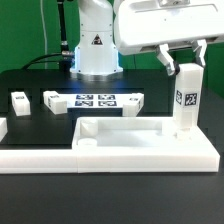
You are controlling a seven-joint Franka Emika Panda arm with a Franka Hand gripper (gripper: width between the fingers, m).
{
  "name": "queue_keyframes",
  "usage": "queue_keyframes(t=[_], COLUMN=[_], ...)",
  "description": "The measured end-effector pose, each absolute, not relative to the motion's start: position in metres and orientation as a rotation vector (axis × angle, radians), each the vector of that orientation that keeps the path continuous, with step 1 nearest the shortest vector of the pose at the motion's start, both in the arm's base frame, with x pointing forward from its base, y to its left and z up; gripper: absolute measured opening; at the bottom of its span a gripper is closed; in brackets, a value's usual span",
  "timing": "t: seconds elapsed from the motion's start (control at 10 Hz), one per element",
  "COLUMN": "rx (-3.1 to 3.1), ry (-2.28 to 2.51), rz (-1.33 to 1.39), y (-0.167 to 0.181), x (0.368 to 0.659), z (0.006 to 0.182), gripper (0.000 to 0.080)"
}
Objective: Assemble desk
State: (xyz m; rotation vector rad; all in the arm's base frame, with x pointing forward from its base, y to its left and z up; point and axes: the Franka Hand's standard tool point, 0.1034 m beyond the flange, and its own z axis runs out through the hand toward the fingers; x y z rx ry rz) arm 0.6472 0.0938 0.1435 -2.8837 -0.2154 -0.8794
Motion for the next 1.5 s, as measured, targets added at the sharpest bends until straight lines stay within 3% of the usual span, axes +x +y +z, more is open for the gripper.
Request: queue_keyframes(t=[1.5], rx=[-2.881], ry=[-0.174], rz=[-0.958], y=[0.092], x=[0.656], z=[0.131], gripper=[0.0289])
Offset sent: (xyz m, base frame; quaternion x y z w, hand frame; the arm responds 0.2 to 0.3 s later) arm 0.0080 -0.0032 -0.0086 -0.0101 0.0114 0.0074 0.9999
